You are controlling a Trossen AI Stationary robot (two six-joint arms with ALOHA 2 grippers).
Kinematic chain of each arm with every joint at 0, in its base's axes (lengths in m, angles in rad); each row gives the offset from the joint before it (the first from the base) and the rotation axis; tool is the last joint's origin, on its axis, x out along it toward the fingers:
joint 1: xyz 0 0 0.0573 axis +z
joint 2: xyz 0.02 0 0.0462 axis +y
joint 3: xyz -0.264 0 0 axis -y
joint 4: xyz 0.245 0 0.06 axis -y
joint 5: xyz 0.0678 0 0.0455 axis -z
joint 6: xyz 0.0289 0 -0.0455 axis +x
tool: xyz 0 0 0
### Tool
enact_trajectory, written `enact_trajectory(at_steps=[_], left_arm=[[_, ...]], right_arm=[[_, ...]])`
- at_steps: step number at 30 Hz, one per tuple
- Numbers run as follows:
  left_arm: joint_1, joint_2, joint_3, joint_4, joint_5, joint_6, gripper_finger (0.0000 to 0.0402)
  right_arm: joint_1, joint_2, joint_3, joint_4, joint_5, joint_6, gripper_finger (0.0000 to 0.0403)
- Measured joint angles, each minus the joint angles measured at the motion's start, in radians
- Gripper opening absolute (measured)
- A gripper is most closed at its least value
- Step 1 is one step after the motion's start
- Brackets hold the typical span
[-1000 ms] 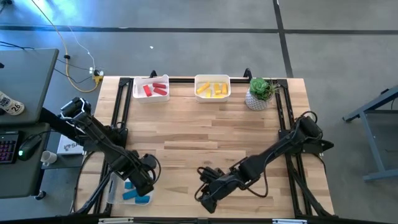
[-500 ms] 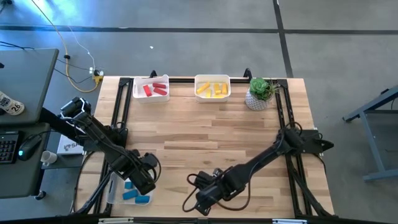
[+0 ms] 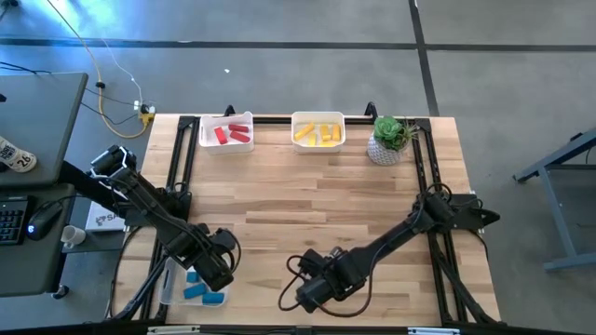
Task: Sort & place blocks by color
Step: Put the red block into the left white bin
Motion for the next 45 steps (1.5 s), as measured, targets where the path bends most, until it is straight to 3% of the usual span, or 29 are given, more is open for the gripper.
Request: enact_trajectory(at_steps=[11,45], left_arm=[[0.000,0.000,0.000,0.000,-0.041,0.000,0.0197],[0.000,0.000,0.000,0.013,-0.053,0.035,0.0197]], right_arm=[[0.034,0.011,-0.001,-0.041,0.096,0.125,0.0197],[0.048,0.230,-0.002,0.049,-0.066,0.230,0.0197]])
